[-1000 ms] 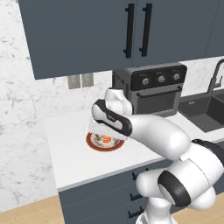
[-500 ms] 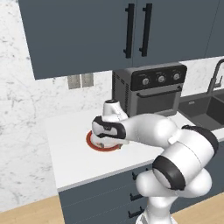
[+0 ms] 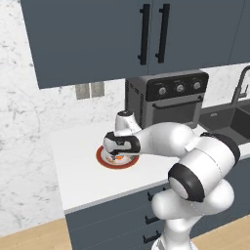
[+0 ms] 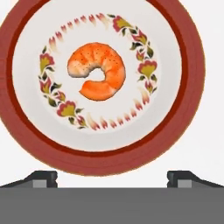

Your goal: Pick up the knife from the drawer and place it on the cutting board. Then place the meat from the plate to the cutting board.

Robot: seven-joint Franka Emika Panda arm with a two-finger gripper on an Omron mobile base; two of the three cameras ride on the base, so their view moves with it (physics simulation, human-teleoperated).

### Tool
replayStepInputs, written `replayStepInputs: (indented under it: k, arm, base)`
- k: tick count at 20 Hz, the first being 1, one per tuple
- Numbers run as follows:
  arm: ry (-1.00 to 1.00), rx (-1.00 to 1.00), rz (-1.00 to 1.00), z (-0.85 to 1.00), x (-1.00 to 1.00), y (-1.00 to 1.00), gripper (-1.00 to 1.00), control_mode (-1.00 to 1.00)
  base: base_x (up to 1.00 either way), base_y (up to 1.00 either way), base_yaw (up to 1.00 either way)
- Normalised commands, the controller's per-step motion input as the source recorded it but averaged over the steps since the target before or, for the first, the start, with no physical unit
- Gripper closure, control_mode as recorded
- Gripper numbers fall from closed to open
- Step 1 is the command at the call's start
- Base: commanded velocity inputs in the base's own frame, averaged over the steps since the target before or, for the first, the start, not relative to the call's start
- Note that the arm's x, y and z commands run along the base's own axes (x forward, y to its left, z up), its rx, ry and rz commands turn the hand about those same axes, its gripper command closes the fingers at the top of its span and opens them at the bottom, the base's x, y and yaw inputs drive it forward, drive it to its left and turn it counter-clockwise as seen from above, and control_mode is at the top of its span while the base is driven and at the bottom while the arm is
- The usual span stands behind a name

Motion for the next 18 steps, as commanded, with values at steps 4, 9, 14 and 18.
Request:
replayStepInputs:
  k: [4, 9, 14, 18]
  arm:
    - [-0.03, 0.0, 0.08, -0.3, 0.34, -0.1, -1.0, -1.0]
    - [0.0, 0.0, 0.07, -0.27, 0.51, -0.03, -1.0, -1.0]
    - [0.06, -0.01, 0.11, -0.11, 0.67, 0.0, -1.0, -1.0]
    - [0.05, -0.02, 0.11, -0.08, 0.52, 0.02, -1.0, -1.0]
  base:
    - [0.0, 0.0, 0.0]
    - [0.0, 0.0, 0.0]
    - [0.0, 0.0, 0.0]
    - [0.0, 0.0, 0.0]
